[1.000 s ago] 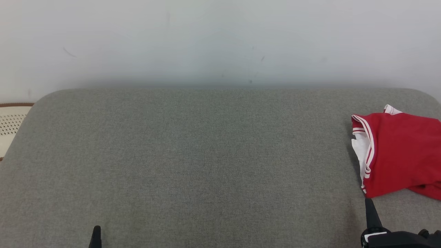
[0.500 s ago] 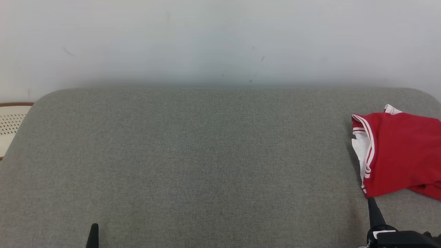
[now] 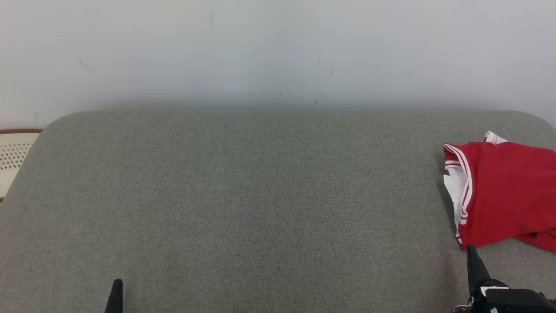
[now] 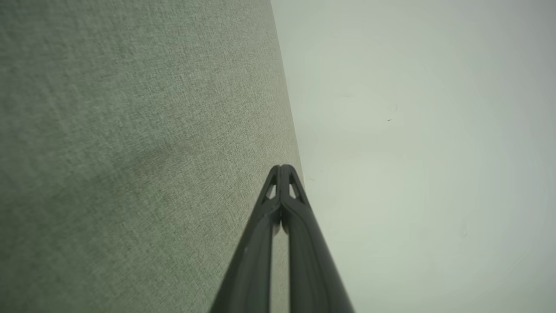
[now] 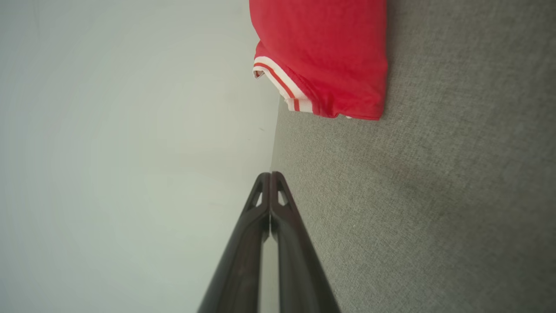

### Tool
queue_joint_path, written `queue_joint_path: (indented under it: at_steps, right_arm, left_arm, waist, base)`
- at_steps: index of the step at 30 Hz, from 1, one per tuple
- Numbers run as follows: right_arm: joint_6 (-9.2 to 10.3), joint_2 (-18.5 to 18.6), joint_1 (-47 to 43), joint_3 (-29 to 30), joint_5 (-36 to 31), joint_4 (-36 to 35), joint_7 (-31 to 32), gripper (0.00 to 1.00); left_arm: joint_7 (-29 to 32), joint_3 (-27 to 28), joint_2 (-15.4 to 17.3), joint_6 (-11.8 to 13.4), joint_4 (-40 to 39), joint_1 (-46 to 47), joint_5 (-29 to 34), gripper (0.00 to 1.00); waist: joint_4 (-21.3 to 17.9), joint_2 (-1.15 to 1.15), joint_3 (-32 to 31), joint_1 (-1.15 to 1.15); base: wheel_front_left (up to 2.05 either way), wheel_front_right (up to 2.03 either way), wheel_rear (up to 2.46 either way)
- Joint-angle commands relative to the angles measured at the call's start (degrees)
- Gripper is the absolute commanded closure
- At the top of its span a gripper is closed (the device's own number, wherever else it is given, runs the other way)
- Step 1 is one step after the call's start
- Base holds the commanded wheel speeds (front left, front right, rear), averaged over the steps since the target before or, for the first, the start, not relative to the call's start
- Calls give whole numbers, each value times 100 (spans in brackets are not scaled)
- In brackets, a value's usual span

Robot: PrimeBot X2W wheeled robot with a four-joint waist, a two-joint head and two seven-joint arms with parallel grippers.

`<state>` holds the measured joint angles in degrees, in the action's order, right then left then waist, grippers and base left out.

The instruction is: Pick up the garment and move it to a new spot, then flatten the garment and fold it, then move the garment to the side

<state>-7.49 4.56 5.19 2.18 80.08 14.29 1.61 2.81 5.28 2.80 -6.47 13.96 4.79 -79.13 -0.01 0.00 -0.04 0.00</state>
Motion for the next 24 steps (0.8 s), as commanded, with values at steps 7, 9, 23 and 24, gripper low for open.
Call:
queue_joint_path:
  at_steps: [7, 9, 23, 24]
  right_arm:
    - [-1, 15, 74, 76, 442, -21, 117, 100]
    - [-1, 13, 83, 92, 525, -19, 146, 100]
    - [0, -6, 108, 200, 1158, -10, 310, 100]
    - [0, -8, 101, 216, 1226, -8, 345, 100]
  left_arm:
    - [111, 58, 11, -57, -46, 88, -397, 100]
    - [124, 65, 12, -51, -45, 93, -498, 100]
    - [274, 104, 12, -101, -43, 118, -1085, 100]
    - [294, 109, 13, -104, -43, 121, -1174, 100]
  waist:
    - [0, 0, 5, 0]
    - [0, 0, 6, 0]
    - [1, 0, 16, 0]
    - [1, 0, 17, 0]
  base:
    - [0, 0, 0]
    - [0, 0, 0]
    - [0, 0, 0]
    - [0, 0, 0]
